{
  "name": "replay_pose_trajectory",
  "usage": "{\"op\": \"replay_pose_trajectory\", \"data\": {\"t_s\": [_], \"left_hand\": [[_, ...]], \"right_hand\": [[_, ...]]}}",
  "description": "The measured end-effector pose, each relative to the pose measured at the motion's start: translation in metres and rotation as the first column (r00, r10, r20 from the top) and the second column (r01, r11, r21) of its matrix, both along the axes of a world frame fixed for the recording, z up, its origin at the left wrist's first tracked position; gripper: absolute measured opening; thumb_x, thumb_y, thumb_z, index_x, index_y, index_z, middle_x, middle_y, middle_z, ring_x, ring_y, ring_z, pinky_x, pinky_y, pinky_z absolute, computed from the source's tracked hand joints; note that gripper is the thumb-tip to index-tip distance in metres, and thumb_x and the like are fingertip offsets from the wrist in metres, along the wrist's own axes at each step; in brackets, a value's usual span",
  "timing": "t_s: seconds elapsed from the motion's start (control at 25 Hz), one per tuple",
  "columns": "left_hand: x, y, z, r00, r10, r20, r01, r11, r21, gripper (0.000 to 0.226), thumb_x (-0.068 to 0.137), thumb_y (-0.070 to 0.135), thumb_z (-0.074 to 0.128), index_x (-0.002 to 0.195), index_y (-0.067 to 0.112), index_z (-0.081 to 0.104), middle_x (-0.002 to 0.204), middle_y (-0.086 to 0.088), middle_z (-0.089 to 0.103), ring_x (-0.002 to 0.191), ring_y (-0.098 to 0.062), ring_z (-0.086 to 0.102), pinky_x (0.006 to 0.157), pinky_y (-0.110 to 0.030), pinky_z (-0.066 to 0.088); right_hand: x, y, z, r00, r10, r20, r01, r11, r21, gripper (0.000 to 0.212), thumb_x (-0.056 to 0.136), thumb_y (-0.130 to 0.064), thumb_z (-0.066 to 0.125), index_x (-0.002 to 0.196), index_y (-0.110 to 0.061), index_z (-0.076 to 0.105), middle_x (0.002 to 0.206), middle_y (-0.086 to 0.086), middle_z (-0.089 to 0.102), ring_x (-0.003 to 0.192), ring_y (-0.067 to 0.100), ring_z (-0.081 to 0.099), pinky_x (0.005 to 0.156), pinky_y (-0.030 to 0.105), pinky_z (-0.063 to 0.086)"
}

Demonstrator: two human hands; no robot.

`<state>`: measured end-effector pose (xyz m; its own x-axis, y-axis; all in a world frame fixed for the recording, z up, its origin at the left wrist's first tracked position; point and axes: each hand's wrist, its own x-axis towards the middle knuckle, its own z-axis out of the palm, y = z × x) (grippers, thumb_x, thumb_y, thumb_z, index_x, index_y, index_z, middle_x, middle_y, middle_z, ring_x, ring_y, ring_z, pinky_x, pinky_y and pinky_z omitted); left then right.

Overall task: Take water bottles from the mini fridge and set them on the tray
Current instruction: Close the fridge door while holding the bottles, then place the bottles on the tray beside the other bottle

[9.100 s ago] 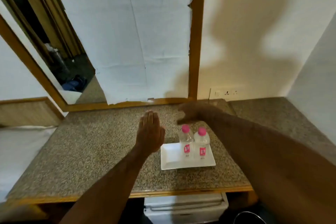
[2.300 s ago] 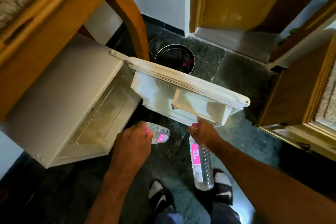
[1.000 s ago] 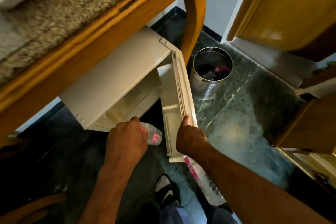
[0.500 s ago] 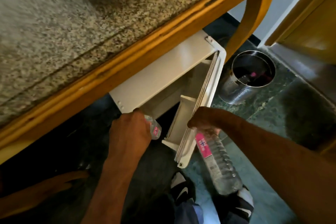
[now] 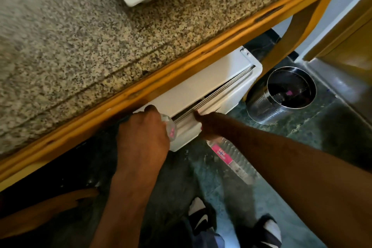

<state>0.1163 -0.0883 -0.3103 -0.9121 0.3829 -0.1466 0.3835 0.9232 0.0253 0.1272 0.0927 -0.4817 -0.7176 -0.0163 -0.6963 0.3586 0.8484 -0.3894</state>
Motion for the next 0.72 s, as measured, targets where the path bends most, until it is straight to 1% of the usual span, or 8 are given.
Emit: {"op": "replay_pose_trajectory", "data": {"t_s": [0.16,0.24,0.32,0.44,0.48,0.56,0.64,0.72], "left_hand": [[0.005,0.013,-0.007,0.998,-0.005,0.063,0.006,1.000,-0.014,0.031,0.085,0.031,0.065,0.104,0.009,0.054,0.100,-0.014,0.068,0.092,-0.028,0.066,0.075,-0.039,0.055],[0.009,0.016,-0.013,0.994,-0.012,0.108,0.013,1.000,-0.010,0.029,0.086,0.031,0.063,0.104,0.010,0.052,0.104,-0.012,0.067,0.095,-0.027,0.064,0.075,-0.037,0.053],[0.005,0.019,-0.013,0.992,-0.013,0.123,0.012,1.000,0.011,0.027,0.087,0.033,0.061,0.102,0.011,0.052,0.102,-0.011,0.067,0.094,-0.025,0.064,0.073,-0.036,0.051],[0.006,0.034,-0.010,0.987,0.005,0.160,-0.007,1.000,0.013,0.028,0.086,0.037,0.060,0.098,0.012,0.054,0.099,-0.012,0.067,0.090,-0.026,0.064,0.075,-0.036,0.052],[0.008,0.039,-0.004,0.984,0.005,0.178,-0.007,1.000,0.014,0.026,0.086,0.035,0.061,0.096,0.012,0.056,0.099,-0.011,0.068,0.090,-0.026,0.064,0.076,-0.036,0.053],[0.011,0.049,0.022,0.985,-0.013,0.173,0.008,1.000,0.025,0.020,0.086,0.030,0.062,0.094,0.013,0.059,0.099,-0.010,0.069,0.089,-0.024,0.065,0.078,-0.034,0.055],[0.019,0.058,0.065,0.986,-0.042,0.160,0.033,0.998,0.061,0.016,0.088,0.028,0.060,0.096,0.014,0.060,0.100,-0.008,0.068,0.089,-0.021,0.064,0.078,-0.032,0.054],[0.027,0.066,0.122,0.985,-0.092,0.146,0.078,0.992,0.104,0.015,0.088,0.031,0.058,0.094,0.017,0.060,0.097,-0.004,0.067,0.084,-0.016,0.059,0.072,-0.030,0.046]], "right_hand": [[0.000,-0.001,-0.016,0.993,0.100,-0.058,-0.085,0.972,0.219,0.084,0.082,-0.041,0.056,0.149,-0.024,0.009,0.132,0.009,0.055,0.119,0.031,0.051,0.097,0.040,0.047],[0.006,0.004,-0.022,0.996,0.084,-0.029,-0.077,0.978,0.194,0.085,0.082,-0.041,0.058,0.149,-0.024,0.008,0.128,0.010,0.057,0.116,0.032,0.053,0.096,0.040,0.047],[0.002,0.004,-0.022,0.994,0.067,-0.090,-0.047,0.978,0.205,0.081,0.082,-0.039,0.059,0.148,-0.022,0.016,0.122,0.013,0.059,0.110,0.033,0.057,0.092,0.041,0.050],[0.005,0.008,-0.006,0.975,0.062,-0.212,-0.004,0.965,0.263,0.079,0.081,-0.042,0.055,0.148,-0.023,0.016,0.118,0.015,0.061,0.105,0.033,0.059,0.084,0.041,0.051],[0.014,0.007,0.006,0.963,0.059,-0.263,0.013,0.964,0.265,0.076,0.082,-0.042,0.053,0.147,-0.022,0.019,0.110,0.013,0.064,0.097,0.031,0.061,0.079,0.039,0.051],[0.034,0.014,0.049,0.896,0.099,-0.432,0.013,0.969,0.248,0.062,0.083,-0.042,0.051,0.138,-0.018,0.038,0.090,0.009,0.070,0.079,0.026,0.065,0.070,0.035,0.052],[0.054,0.030,0.120,0.793,0.080,-0.604,0.006,0.990,0.139,0.041,0.081,-0.042,0.051,0.114,-0.017,0.056,0.082,0.007,0.071,0.071,0.027,0.066,0.066,0.035,0.055],[0.071,0.046,0.203,0.686,0.008,-0.727,0.008,1.000,0.018,0.025,0.080,-0.039,0.052,0.092,-0.018,0.057,0.075,0.005,0.068,0.066,0.027,0.064,0.059,0.034,0.053]]}}
